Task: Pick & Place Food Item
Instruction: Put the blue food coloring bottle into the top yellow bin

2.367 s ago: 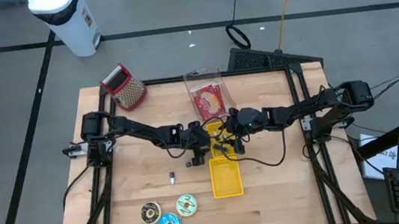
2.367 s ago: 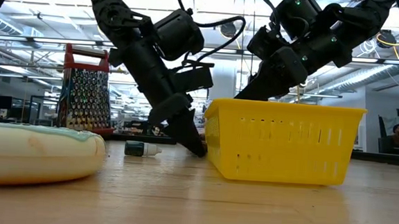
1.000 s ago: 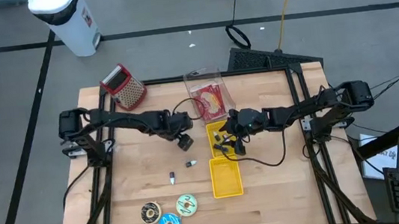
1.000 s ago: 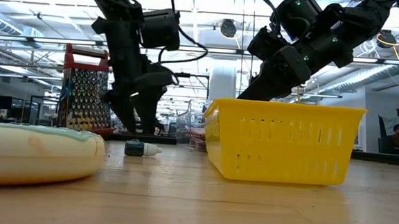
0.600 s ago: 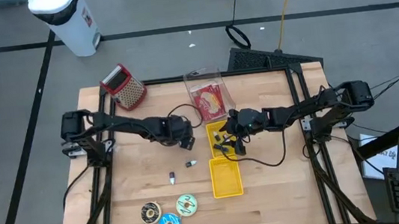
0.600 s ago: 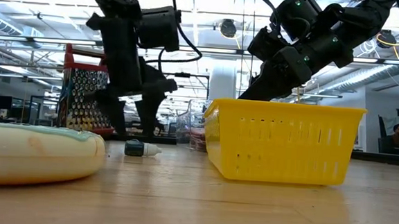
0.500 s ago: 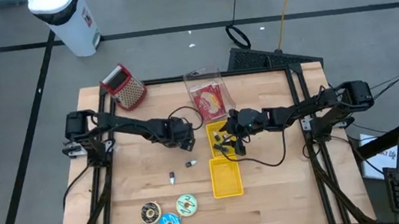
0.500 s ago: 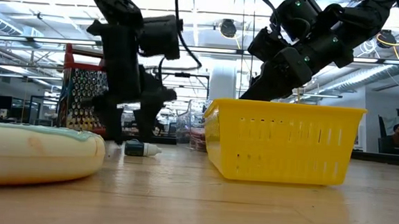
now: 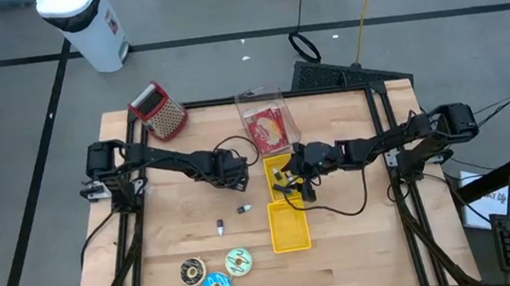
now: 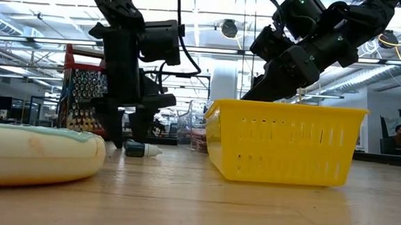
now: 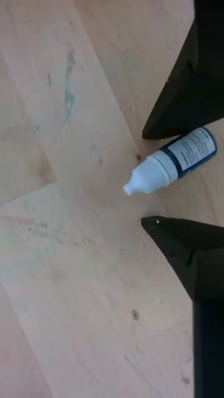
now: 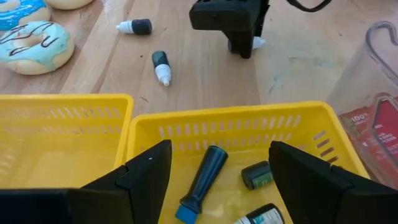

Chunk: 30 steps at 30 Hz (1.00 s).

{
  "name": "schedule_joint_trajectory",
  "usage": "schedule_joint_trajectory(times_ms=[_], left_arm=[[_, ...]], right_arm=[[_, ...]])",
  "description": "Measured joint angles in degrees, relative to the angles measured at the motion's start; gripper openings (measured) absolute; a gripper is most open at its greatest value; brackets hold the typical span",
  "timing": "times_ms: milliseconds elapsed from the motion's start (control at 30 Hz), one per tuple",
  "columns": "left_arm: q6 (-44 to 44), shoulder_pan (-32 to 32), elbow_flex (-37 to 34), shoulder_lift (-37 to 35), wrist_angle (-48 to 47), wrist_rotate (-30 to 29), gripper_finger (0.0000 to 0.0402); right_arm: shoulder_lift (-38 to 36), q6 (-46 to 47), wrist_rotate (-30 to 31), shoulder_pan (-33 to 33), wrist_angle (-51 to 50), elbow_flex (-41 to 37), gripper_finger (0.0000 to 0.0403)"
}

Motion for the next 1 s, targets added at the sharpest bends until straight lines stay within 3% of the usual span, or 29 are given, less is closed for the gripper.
schedule_joint_trajectory(times_ms=[200, 533, 800, 900, 1000], left_arm=[[-0.4, -0.2, 0.0, 0.1, -0.9, 1.1, 0.0149], [15.9, -0.8, -0.1, -1.3, -0.6, -1.7, 0.0067], [17.9, -5.6, -0.3, -10.4, 1.7, -4.2, 0.0063], [20.0, -8.2, -0.4, -13.8, 6.3, -6.5, 0.0063], [23.5, -10.3, -0.2, -15.6, 16.6, -6.7, 0.0063]], right_arm=[[0.0, 0.7, 0.2, -0.1, 0.0, 0.0, 0.0256], [0.0, 0.9, 0.2, -0.1, 0.0, 0.0, 0.0256], [-3.6, 1.0, 0.3, -0.1, -0.7, 0.0, 0.0256], [-6.7, 1.2, 0.3, 0.3, -2.3, 0.0, 0.0256], [-10.3, 1.2, 0.2, 1.0, -3.7, 0.0, 0.0256]])
